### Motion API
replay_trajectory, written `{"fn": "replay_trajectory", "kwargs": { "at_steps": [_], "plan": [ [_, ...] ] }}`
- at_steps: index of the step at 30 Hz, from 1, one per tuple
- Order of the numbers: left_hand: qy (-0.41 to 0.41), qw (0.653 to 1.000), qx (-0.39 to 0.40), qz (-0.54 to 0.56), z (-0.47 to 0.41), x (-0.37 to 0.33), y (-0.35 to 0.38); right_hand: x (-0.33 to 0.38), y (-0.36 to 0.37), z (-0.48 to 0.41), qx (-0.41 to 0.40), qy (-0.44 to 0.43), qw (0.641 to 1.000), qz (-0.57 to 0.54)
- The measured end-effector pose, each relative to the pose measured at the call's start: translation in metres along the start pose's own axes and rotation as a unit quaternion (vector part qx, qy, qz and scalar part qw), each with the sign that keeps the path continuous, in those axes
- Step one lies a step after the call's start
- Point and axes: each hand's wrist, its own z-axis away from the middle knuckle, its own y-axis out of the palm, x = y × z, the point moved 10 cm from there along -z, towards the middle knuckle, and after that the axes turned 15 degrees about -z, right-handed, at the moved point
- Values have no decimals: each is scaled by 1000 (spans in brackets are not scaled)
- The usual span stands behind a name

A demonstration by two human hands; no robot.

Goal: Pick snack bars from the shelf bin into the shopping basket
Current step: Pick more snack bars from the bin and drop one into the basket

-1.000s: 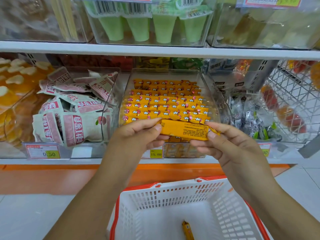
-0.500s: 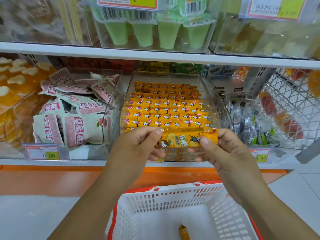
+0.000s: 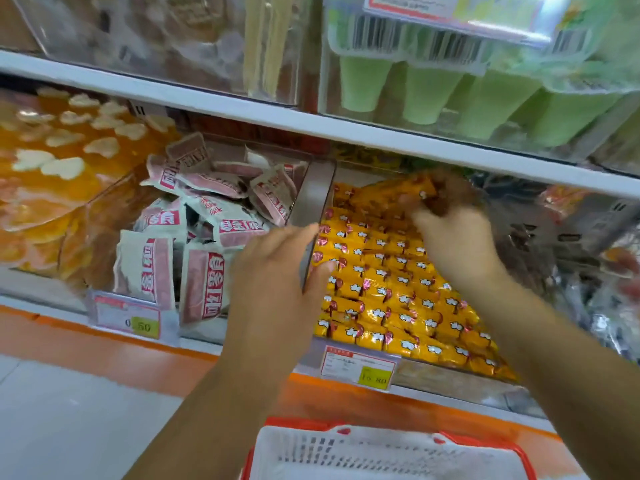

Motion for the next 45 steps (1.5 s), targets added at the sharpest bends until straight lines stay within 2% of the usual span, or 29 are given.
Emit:
{"fn": "replay_trajectory", "kwargs": {
  "at_steps": [3,8,11,14,17,19,21,23,25,28,29,34,38,42,45],
  "plan": [
    [19,999,-11,-37,-5,2,6,-7,22,-40,29,-9,992,123],
    [48,997,-25,-62,-13,5,10,-33,68,-71,204,-22,960,192],
    [48,998,-21,-47,-17,8,11,-50,88,-76,247,-44,933,259],
    [43,998,-18,-29,-19,11,14,-65,96,-78,238,-66,912,328],
    [31,999,-10,-24,-18,16,15,-75,96,-80,252,-55,903,342],
    [22,999,-3,-23,-18,18,17,-67,95,-81,249,-62,919,298],
    [16,1000,3,-19,-18,19,19,-49,89,-87,197,-79,951,224],
    [12,1000,6,-11,-17,19,19,-35,89,-95,146,-93,963,209],
    [9,1000,13,0,-16,19,20,-33,102,-101,142,-94,951,260],
    [12,1000,21,10,-16,18,20,-34,122,-98,135,-107,905,389],
    [11,1000,25,13,-16,18,20,-32,123,-96,123,-115,903,394],
    [11,999,32,23,-12,16,18,-29,105,-91,79,-80,971,212],
    [13,999,14,30,-5,14,12,-15,85,-66,49,-79,978,186],
    [14,1000,-19,18,5,9,-3,2,43,-6,11,-101,993,58],
    [33,999,-2,30,16,-9,-10,6,10,48,-13,-59,994,-88]
  ]
}}
